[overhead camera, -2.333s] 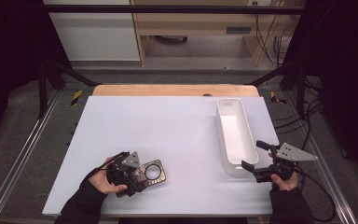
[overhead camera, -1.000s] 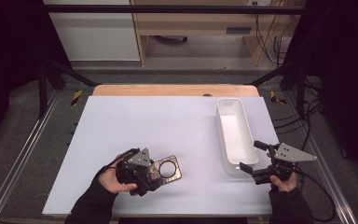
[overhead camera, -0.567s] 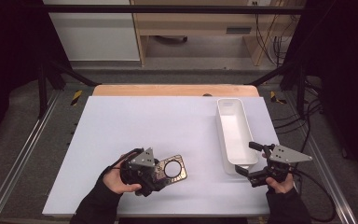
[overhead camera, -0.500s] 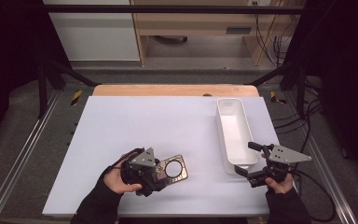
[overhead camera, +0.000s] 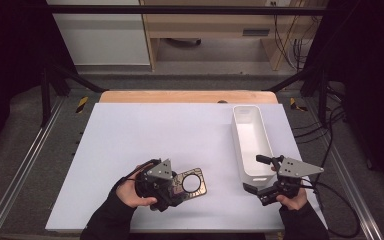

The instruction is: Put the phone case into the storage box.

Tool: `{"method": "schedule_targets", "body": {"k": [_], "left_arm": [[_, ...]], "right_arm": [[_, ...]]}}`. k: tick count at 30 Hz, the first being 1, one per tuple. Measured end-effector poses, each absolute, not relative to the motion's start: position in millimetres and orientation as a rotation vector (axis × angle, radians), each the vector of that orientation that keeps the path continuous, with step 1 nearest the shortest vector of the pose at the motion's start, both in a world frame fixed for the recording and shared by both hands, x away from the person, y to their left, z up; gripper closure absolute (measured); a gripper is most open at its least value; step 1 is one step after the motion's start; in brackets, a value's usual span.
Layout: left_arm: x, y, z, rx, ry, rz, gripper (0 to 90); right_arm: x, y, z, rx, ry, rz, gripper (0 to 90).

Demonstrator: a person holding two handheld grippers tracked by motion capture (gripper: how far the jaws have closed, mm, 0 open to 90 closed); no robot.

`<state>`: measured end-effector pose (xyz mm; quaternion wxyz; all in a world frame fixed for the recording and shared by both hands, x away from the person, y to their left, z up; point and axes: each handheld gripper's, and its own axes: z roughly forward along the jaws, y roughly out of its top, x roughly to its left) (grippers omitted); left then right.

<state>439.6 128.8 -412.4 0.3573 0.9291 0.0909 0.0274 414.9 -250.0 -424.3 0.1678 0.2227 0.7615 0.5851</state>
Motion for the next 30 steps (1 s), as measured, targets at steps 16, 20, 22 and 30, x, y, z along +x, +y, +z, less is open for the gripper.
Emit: {"method": "schedule_targets", "body": {"k": [16,20,22,30], "left_arm": [[443,118,-414,2.419,0.204,0.056,11.3],[444,116,-414,2.413,0.204,0.055,11.2],[446,116,-414,2.415,0.204,0.052,11.3],[448,112,-414,2.417,0.193,0.048,11.3]], "right_arm": [[413,-223,-430,0.550,2.263,1.655,0.4],[414,-217,-432,0.536,2.284,1.651,0.4],[414,-214,-433,0.530,2.291,1.649,0.4],[414,-207,-435,0.519,2.306,1.656,0.5]]}}
